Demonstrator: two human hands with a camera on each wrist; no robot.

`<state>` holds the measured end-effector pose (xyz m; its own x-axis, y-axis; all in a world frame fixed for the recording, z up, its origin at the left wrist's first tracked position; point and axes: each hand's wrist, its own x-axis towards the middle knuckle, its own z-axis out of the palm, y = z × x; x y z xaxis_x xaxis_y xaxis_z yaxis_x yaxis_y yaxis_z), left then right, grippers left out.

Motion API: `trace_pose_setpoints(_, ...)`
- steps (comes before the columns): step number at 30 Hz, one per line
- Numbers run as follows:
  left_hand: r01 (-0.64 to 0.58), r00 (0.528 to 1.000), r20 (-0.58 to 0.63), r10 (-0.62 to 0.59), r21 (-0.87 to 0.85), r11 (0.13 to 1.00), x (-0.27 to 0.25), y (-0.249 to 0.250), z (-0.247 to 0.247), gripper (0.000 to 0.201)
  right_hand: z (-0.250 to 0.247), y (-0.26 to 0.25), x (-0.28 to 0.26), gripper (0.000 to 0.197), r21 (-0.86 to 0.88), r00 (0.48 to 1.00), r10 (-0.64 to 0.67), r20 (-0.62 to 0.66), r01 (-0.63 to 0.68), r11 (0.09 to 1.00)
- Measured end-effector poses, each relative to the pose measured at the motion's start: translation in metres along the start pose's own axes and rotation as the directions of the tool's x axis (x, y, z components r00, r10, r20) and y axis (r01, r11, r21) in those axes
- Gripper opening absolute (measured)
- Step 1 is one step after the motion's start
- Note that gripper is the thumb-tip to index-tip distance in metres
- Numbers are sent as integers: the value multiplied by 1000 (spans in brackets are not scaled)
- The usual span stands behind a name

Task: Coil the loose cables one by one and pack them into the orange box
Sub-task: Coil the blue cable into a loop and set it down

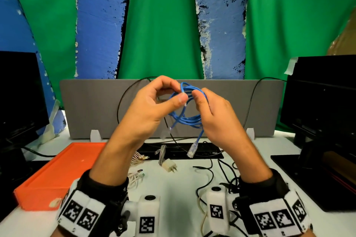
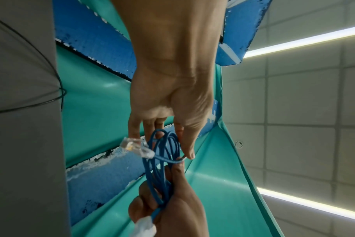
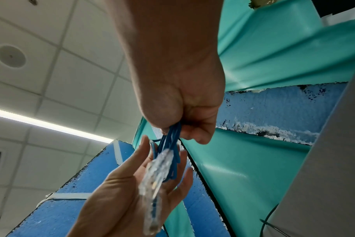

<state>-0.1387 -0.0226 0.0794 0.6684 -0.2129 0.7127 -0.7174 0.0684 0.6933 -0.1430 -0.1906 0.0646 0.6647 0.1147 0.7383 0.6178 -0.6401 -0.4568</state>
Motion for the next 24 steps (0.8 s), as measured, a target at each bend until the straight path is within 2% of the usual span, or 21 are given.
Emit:
trace_pose_setpoints(3,89,992,90,-89,12,996,0,-3,0,33,-2,2,0,37,30,1000,-6,16,5,1000)
trace_pose_setpoints(7,157,979,107,-175,156,975,1,-5,-3,42,1,-4,-1,36,38,996,-17,82,14,999)
trace_pose_setpoints(8,153,977,114,-182,225,962,1,-5,-3,38,3,-5,-2,36,27,995,-29,96,27,999)
trace_pose_setpoints(11,101,978,123,-166,415,904,-2,-6,-2,5,8,-8,-3,36,-90,992,-64,109,74,993)
trace_pose_setpoints(13,79,991,47,-124,536,840,-1,-10,0,7,10,-10,-3,37,-143,993,-62,102,77,987)
trace_pose_setpoints(15,99,995,-82,-61,631,769,1,-13,4,7,12,-13,-4,37,-158,993,-55,101,71,985)
trace_pose_setpoints(17,128,979,-203,20,685,717,1,-15,10,5,13,-16,-5,37,-134,993,-48,111,62,989)
trace_pose_setpoints(20,128,957,-269,110,729,672,-2,-20,21,9,10,-17,-5,37,-71,989,-8,145,19,997)
trace_pose_setpoints(22,152,957,-279,82,719,678,-2,-24,24,9,7,-14,-4,39,-52,986,20,168,-12,999)
trace_pose_setpoints(24,202,963,-268,-18,682,703,0,-25,23,10,7,-10,-4,41,-70,982,34,184,-21,997)
